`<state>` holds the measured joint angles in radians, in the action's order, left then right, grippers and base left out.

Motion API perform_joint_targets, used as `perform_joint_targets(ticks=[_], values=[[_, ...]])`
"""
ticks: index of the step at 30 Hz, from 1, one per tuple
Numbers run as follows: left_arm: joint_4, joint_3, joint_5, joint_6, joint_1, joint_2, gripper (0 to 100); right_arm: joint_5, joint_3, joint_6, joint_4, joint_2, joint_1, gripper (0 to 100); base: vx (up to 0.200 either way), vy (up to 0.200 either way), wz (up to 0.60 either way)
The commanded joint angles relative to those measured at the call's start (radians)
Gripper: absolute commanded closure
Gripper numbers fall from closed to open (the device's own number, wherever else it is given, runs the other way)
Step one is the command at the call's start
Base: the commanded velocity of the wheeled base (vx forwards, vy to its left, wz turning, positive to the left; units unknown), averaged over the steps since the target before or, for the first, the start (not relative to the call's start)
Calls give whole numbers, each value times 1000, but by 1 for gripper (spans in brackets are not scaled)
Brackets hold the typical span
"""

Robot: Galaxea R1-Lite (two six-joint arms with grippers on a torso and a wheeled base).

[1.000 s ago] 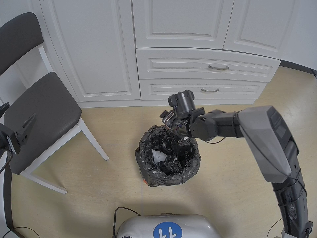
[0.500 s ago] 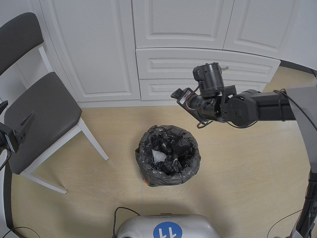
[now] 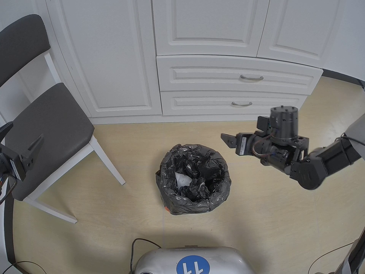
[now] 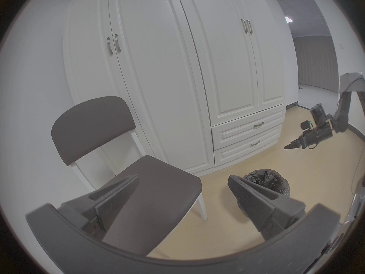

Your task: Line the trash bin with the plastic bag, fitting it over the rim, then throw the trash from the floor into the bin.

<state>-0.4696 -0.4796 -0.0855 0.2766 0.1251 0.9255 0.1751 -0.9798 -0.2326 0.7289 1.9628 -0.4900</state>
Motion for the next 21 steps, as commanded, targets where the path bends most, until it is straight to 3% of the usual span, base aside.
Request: perform_joint_targets(ticks=[1,2,6,8,14,18,21], values=[[-14,62,15,-125,4,-53,0,-143,659,472,718,-179,286,0,0,0,0],[-1,55,55,-177,4,-103,0,-157,690,469,685,-259,375,0,0,0,0],[2,67,141,-214,1,-154,0,-190,751,424,572,-438,453,0,0,0,0],[2,73,145,-247,-5,-166,0,-194,757,366,454,-570,462,0,0,0,0],[14,93,151,-369,-5,-261,0,-171,688,170,-123,-1038,464,0,0,0,0],[45,127,148,-376,-5,-359,0,-141,699,70,-290,-1306,464,0,0,0,0],[92,124,147,-376,-5,-442,0,-143,724,48,-373,-1513,461,0,0,0,0]])
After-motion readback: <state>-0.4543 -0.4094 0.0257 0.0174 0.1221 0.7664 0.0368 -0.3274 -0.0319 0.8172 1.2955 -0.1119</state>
